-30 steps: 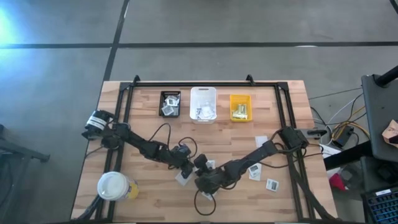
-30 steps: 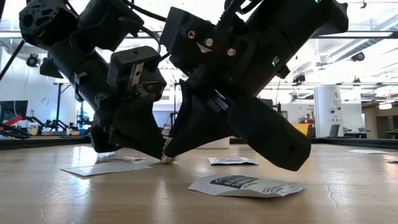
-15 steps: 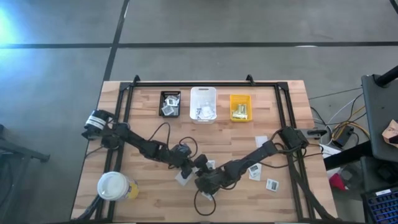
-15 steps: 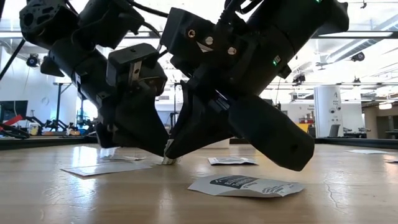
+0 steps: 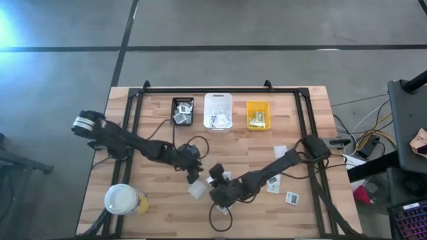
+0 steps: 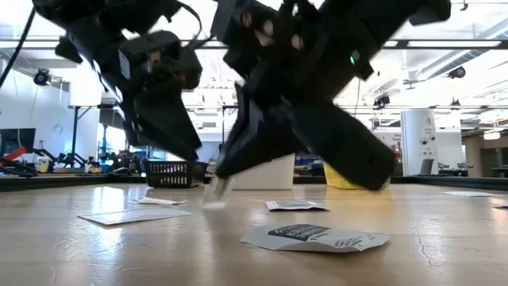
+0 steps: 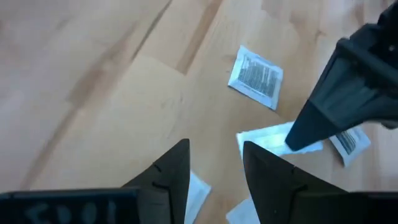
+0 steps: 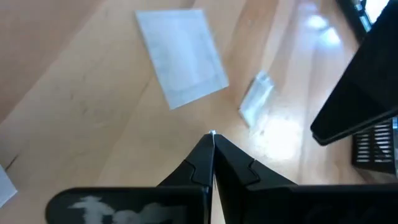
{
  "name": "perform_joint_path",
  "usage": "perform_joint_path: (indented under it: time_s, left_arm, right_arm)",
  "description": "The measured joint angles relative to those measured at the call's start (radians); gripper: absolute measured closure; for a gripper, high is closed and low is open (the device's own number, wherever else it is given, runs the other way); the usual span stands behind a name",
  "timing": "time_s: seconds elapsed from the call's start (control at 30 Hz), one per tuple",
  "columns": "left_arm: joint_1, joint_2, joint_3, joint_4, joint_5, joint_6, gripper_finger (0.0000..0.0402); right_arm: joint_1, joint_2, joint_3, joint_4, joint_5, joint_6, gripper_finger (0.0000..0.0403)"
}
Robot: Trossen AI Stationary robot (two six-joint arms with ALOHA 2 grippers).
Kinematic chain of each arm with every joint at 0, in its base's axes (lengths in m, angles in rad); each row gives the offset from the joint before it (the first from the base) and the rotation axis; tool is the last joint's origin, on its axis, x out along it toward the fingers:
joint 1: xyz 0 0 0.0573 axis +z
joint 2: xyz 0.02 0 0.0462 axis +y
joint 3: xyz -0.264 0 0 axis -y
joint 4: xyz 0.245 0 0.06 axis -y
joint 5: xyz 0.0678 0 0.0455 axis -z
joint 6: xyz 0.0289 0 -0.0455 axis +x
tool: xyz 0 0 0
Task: Pick & Place First Aid Supplies
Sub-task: Put the green bandage into the yellow basket
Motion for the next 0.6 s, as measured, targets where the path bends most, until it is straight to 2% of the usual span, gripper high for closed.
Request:
perform_joint_path:
  time_s: [0.27, 0.6]
  left_arm:
    - [0.001, -0.19, -0.005, -0.158, -0.061, 0.086, 0.0259]
    - [0.001, -0.376, -0.111, -0.158, -0.143, 0.127, 0.0259]
  right_arm:
    - [-0.004, -0.081, -0.001, -0.073, 0.044, -0.006, 0.0395]
    - [-0.054, -0.23, -0.016, -0.186, 0.056, 0.023, 0.0395]
